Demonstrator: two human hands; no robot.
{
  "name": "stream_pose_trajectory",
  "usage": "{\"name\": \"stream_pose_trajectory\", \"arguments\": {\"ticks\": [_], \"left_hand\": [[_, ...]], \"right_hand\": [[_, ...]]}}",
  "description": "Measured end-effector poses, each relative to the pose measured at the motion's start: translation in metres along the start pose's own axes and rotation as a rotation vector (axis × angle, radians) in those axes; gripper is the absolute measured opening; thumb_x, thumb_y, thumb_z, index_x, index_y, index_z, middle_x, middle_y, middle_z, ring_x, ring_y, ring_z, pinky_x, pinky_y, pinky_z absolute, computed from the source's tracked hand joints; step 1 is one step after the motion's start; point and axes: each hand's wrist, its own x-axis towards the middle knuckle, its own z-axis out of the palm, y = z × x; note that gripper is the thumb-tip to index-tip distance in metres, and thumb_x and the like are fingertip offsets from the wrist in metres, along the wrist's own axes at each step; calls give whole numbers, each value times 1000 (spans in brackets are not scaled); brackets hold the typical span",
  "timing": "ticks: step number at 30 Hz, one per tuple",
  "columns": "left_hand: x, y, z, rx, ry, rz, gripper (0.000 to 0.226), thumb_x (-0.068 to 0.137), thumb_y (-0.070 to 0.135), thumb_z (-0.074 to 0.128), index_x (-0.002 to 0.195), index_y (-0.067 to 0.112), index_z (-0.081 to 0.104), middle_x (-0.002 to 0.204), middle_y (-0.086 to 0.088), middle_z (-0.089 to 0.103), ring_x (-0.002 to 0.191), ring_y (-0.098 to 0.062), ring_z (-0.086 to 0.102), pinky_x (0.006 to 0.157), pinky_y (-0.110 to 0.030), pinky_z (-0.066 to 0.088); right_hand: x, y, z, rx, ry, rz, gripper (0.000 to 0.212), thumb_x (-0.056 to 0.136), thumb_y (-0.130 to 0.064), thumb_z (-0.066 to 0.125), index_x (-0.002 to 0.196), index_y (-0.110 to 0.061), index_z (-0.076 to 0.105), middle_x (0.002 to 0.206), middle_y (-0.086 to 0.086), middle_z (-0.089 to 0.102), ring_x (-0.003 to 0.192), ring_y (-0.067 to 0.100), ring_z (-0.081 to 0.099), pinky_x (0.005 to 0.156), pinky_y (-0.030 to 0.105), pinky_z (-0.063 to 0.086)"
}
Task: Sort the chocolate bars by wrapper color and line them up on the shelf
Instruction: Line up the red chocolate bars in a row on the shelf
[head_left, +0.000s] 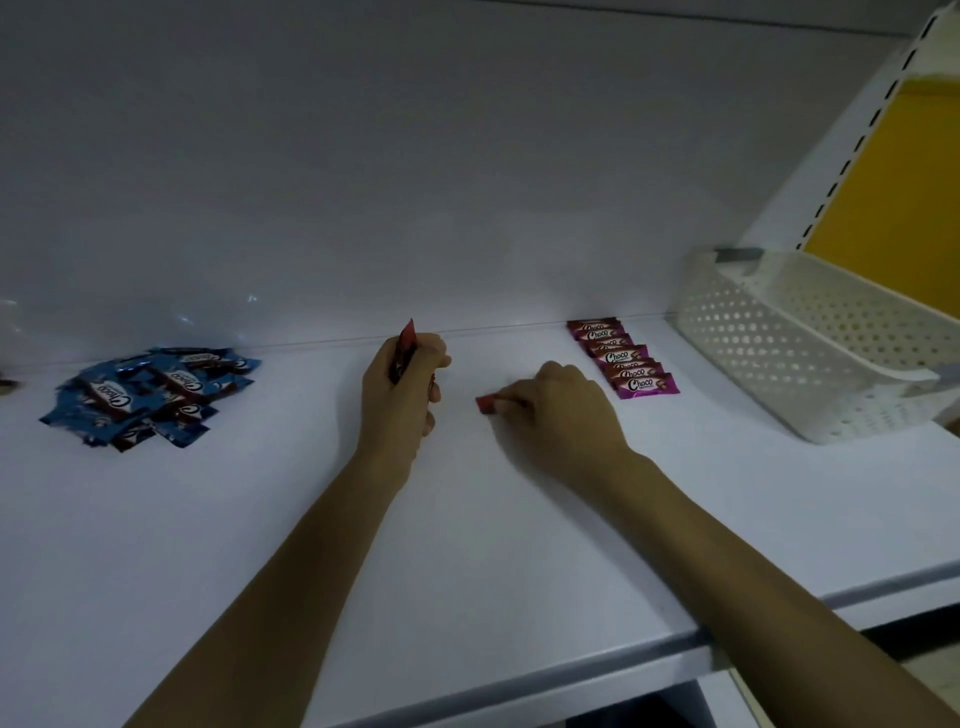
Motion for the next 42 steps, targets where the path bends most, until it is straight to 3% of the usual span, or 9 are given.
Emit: {"name": "stream_pose_trajectory", "arguments": {"ticks": [6,9,13,17,24,31,34,37,42], "left_hand": [[0,-2,-1,-8,-2,13,4,94,21,57,92,22,60,86,2,63,58,-7,46,38,-17,30],[0,-3,0,-8,-1,16,5,94,21,57,91,23,60,85,3,63,57,-6,46,39,-17,31],[1,-3,-1,-14,6,8,4,94,23,58,90,22,59,85,2,63,56,-6,46,39,-17,31],[3,-4,-1,-3,4,0,5,94,25,58,90,22,59,88,1,64,58,-7,47,40,-18,31],[5,-6,-4,-33,15,1,5,94,23,57,95,20,60,89,-2,64,58,-9,47,38,-17,33],[12,-1,-13,-406,-14,-173,21,97,32,45,99,16,60,85,-3,65,56,-8,54,39,-15,37],[16,1,-26,-709,21,-331,27,96,39,48,98,14,58,90,-6,64,67,-13,61,49,-19,48],[17,1,-29,-852,54,-411,35,94,41,51,110,10,55,99,-11,63,85,-22,63,76,-31,57],[18,2,-31,-877,82,-429,40,95,41,47,118,9,53,107,-14,63,93,-27,62,100,-42,46]], "right_hand": [[7,4,3,-46,77,50,30,94,-35,46,100,-13,66,103,3,62,95,23,56,80,33,41],[12,3,4,-101,70,126,39,93,-47,47,111,-17,62,108,1,59,106,23,52,90,36,34],[26,5,2,-164,-6,77,33,96,-20,45,124,-25,61,119,6,55,113,27,47,90,36,33],[23,0,13,-225,21,1,32,97,-24,40,118,-18,64,115,3,58,105,25,51,82,33,32],[68,-6,25,-67,-90,85,39,97,-21,35,132,-9,47,128,11,57,114,27,53,97,37,37],[71,5,43,90,27,8,50,94,-33,30,132,-11,53,132,9,56,118,25,51,103,35,38],[58,-8,27,465,174,14,30,98,-32,44,106,-13,66,105,5,68,95,19,61,87,33,46],[42,-37,13,706,33,-36,20,92,-40,57,87,-22,64,79,-2,68,73,12,63,70,30,52],[33,-67,11,730,-71,-5,44,73,-51,74,100,-23,53,78,-7,65,72,6,62,64,23,49]]}}
